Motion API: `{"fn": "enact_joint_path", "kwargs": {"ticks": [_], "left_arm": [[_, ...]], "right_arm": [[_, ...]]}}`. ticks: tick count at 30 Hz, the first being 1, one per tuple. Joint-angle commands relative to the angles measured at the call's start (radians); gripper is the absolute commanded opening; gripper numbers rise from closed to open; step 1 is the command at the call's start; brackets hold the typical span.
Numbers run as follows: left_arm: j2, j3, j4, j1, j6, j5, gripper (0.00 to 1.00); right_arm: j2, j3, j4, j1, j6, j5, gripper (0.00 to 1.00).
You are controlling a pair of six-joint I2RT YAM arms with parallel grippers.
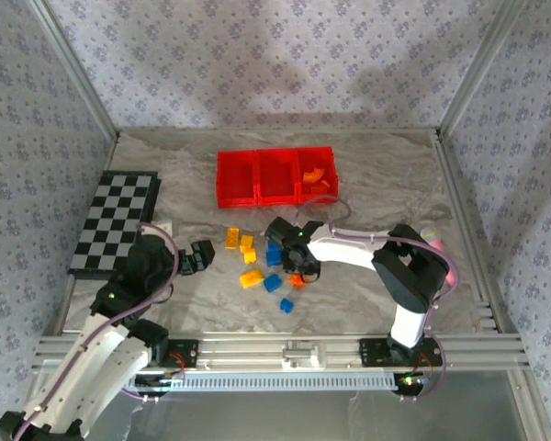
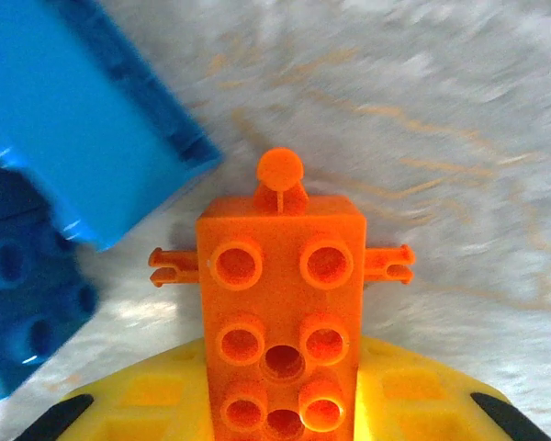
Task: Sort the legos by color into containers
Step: Pick up the lego from the center of the table, then place the lego in the container.
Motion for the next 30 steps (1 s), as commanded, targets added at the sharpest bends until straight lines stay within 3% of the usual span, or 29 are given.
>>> {"fn": "enact_joint_path", "kwargs": {"ticks": [1,7,14,21,30], "left_arm": [[0.003,0.008,-0.005,-0.005,0.008,0.011,1.00],[0.003,0.012,-0.008,-0.005,0.006,0.011,1.00],[0.004,0.018,-0.012,-0.005,0.009,0.004,1.00],[0.001,0.027,-0.026,-0.005,0.004,-0.003,1.00],[-0.030,0.043,-0.081,-0.007,-0.025,-0.015,1.00]], "right_arm": [[-0.055,-0.013,-0.114,-0.037,-0.074,0.135,0.19],[-0.180,0.068,-0.161,-0.087,-0.220,0.191,0.17],[-0.207,0.201,-0.054,-0.319,-0.480,0.098,0.16],[-0.024,0.484,-0.029,-0.512,-0.623,-0.083,0.16],[0.337,0.956,-0.185,-0.572,-0.701,-0.217,0.17]]}}
